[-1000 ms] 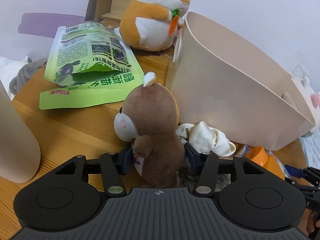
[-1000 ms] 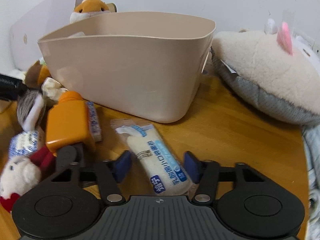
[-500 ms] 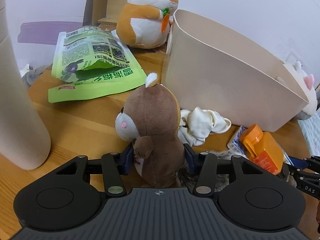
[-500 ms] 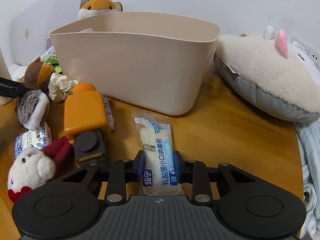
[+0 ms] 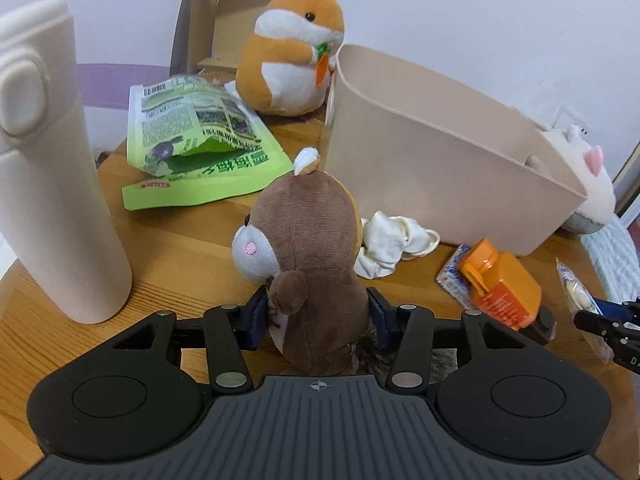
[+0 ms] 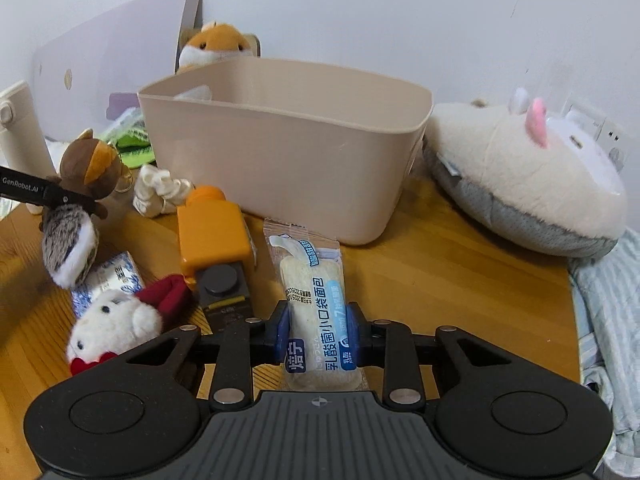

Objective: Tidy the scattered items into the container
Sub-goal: 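Lift both items over the beige basket and open both grippers to drop them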

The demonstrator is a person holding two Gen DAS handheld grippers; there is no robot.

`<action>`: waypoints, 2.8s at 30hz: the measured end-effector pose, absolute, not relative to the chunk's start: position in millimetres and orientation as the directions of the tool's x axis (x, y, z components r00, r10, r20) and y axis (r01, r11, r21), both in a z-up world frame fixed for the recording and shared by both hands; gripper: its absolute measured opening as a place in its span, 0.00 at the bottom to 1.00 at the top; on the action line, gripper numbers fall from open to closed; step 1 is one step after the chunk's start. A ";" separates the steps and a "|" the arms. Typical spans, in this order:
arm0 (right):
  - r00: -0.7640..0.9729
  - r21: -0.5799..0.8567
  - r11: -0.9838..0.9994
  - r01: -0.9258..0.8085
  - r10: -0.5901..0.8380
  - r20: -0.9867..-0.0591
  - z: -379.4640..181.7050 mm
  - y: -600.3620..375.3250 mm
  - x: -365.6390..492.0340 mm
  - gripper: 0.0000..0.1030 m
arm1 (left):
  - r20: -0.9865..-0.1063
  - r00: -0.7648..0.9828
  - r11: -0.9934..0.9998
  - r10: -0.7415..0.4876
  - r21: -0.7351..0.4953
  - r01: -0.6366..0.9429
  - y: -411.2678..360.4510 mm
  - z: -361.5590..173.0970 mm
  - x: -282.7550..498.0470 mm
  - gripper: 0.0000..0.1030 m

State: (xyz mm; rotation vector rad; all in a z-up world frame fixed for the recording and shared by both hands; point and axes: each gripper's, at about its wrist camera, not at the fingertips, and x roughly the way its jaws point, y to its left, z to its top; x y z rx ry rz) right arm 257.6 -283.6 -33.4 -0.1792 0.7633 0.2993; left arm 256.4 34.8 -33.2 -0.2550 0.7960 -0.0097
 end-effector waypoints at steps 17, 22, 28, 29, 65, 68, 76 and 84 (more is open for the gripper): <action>0.756 -0.043 0.942 -0.333 0.240 -0.609 28.6 -287.6 242.3 0.26 | -0.580 0.797 0.967 -0.168 -0.254 0.018 21.6 25.8 230.8 0.49; 0.767 -0.048 0.935 -0.351 0.257 -0.587 45.0 -282.5 249.9 0.26 | -0.552 0.816 0.968 -0.174 -0.247 0.039 15.9 41.7 237.8 0.49; 0.785 -0.078 0.927 -0.367 0.263 -0.560 63.6 -270.8 262.7 0.26 | -0.510 0.841 0.972 -0.178 -0.227 0.068 6.6 64.6 253.0 0.49; 0.788 -0.077 0.927 -0.368 0.266 -0.556 66.9 -269.4 265.6 0.26 | -0.504 0.845 0.972 -0.178 -0.225 0.071 5.5 68.0 256.7 0.49; 0.678 -0.089 0.934 -0.346 0.184 -0.711 18.2 -228.0 432.3 0.26 | -0.729 0.675 0.992 -0.114 -0.121 0.037 -40.1 17.5 445.9 0.49; 0.663 -0.094 0.929 -0.359 0.182 -0.726 12.5 -227.1 434.4 0.26 | -0.748 0.654 0.992 -0.116 -0.118 0.041 -41.1 13.4 447.2 0.50; 0.634 -0.112 0.925 -0.364 0.158 -0.757 -3.6 -221.6 437.0 0.27 | -0.761 0.639 0.993 -0.112 -0.101 0.054 -43.1 7.1 442.8 0.49; 0.664 -0.162 0.925 -0.342 0.116 -0.739 -1.6 -222.2 431.2 0.44 | -0.721 0.689 0.997 -0.073 -0.051 0.053 -44.2 18.1 434.9 0.69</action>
